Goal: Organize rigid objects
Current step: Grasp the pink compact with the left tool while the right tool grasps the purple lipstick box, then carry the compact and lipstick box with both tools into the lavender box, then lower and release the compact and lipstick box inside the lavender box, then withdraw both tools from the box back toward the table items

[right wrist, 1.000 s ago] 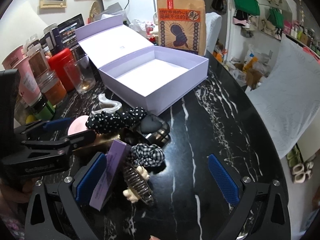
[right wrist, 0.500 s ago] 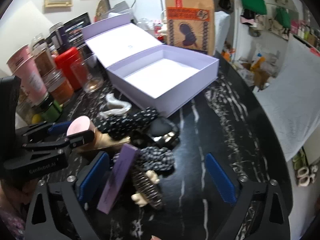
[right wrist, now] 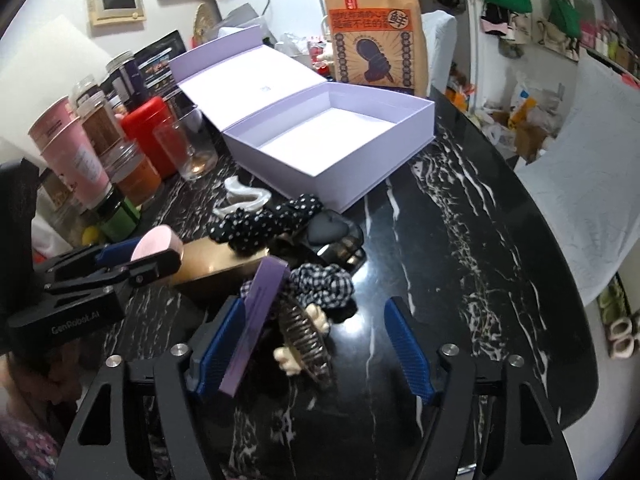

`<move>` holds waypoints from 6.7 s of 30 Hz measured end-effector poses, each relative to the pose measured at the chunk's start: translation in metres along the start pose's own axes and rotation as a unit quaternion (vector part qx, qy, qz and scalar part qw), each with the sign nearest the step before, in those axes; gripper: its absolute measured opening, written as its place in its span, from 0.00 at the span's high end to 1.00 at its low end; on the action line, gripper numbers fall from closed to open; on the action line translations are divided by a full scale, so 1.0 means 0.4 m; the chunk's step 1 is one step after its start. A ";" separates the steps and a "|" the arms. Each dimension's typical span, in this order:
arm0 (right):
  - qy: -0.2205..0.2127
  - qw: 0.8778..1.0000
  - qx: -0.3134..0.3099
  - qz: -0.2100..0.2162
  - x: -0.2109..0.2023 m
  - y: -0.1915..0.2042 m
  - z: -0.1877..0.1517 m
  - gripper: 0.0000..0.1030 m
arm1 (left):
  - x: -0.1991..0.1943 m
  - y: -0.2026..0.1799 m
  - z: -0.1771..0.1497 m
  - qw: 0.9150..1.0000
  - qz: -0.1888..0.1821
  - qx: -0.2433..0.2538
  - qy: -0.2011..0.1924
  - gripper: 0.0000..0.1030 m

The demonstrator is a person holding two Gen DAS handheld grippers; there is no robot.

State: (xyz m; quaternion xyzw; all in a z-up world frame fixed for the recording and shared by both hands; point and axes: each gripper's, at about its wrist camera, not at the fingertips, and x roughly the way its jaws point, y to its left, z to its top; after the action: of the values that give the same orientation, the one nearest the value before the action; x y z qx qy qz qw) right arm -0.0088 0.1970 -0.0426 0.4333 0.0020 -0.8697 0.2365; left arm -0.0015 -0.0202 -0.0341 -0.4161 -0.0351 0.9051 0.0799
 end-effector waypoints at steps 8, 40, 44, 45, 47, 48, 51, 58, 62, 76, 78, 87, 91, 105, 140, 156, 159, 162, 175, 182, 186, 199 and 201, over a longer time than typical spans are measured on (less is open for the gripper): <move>0.016 0.997 -0.027 0.074 0.028 0.037 -0.014 0.60 | -0.023 -0.004 -0.012 1.000 0.029 0.000 -0.013 0.51; 0.014 0.994 -0.007 0.108 0.041 0.016 0.065 0.86 | -0.027 0.045 0.053 0.999 0.038 -0.017 -0.035 0.51; 0.004 0.993 -0.017 0.117 0.033 0.015 0.092 0.86 | -0.027 0.041 0.087 0.999 0.029 -0.008 -0.042 0.51; 0.001 0.993 -0.021 0.116 0.031 0.016 0.096 0.86 | -0.026 0.037 0.095 0.999 0.030 -0.003 -0.045 0.51; -0.007 0.993 -0.027 0.117 0.027 0.017 0.109 0.86 | -0.025 0.027 0.106 0.998 0.031 0.005 -0.051 0.51; -0.011 0.993 -0.028 0.118 0.026 0.016 0.116 0.86 | -0.022 0.023 0.114 0.998 0.030 0.008 -0.053 0.51; -0.015 0.992 -0.034 0.118 0.033 0.011 0.136 0.86 | -0.015 0.014 0.140 0.998 0.022 0.014 -0.063 0.51; -0.025 0.992 -0.039 0.117 0.050 -0.015 0.185 0.86 | 0.017 -0.001 0.203 0.997 0.016 0.030 -0.063 0.51; -0.030 0.990 -0.038 0.134 0.064 -0.035 0.223 0.86 | 0.040 0.001 0.239 0.998 0.022 0.029 -0.060 0.51; -0.053 0.989 -0.062 0.126 0.117 -0.082 0.379 0.86 | 0.091 -0.035 0.397 0.994 0.034 0.057 -0.088 0.51; -0.054 0.989 -0.062 0.121 0.125 -0.088 0.396 0.86 | 0.108 -0.035 0.415 0.994 0.035 0.060 -0.088 0.51; -0.051 0.991 -0.061 0.112 0.185 -0.113 0.471 0.86 | 0.175 -0.002 0.497 0.993 0.056 0.059 -0.080 0.51; -0.043 0.991 -0.053 0.115 0.218 -0.124 0.498 0.86 | 0.217 0.002 0.510 0.995 0.048 0.067 -0.062 0.51; 0.017 0.993 -0.034 0.112 0.355 -0.153 0.528 0.86 | 0.379 0.031 0.515 0.998 0.030 0.048 0.023 0.51; -0.006 0.999 -0.028 0.024 0.368 -0.190 0.534 0.62 | 0.398 0.071 0.508 0.998 0.055 0.002 0.017 0.15; -0.040 0.997 -0.059 -0.013 0.253 -0.168 0.529 0.57 | 0.274 0.034 0.516 0.996 0.075 0.021 -0.036 0.13; -0.045 0.997 -0.061 -0.011 0.223 -0.161 0.524 0.57 | 0.241 0.024 0.509 0.996 0.075 0.024 -0.045 0.13; -0.056 0.996 -0.067 -0.011 0.189 -0.150 0.514 0.52 | 0.204 0.013 0.499 0.995 0.076 0.028 -0.055 0.13; -0.077 0.993 -0.086 -0.023 0.055 -0.103 0.461 0.49 | 0.057 -0.060 0.452 0.993 0.054 0.051 -0.090 0.13; -0.096 0.991 -0.080 -0.041 -0.018 -0.092 0.423 0.43 | -0.007 -0.089 0.419 0.992 0.038 0.060 -0.106 0.13; -0.097 0.992 -0.075 -0.041 -0.041 -0.091 0.402 0.42 | -0.033 -0.107 0.392 0.991 0.032 0.065 -0.109 0.13; -0.085 0.994 -0.050 -0.040 -0.077 -0.089 0.292 0.39 | -0.094 -0.113 0.285 0.993 0.037 0.051 -0.097 0.13; -0.082 0.995 -0.048 -0.042 -0.080 -0.087 0.273 0.39 | -0.099 -0.107 0.270 0.994 0.042 0.045 -0.091 0.13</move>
State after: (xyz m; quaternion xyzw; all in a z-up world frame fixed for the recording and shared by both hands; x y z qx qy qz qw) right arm -0.0891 0.2184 0.0427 0.3485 0.0432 -0.9102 0.2197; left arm -0.0531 0.0155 0.0715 -0.3294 0.0158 0.9424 0.0567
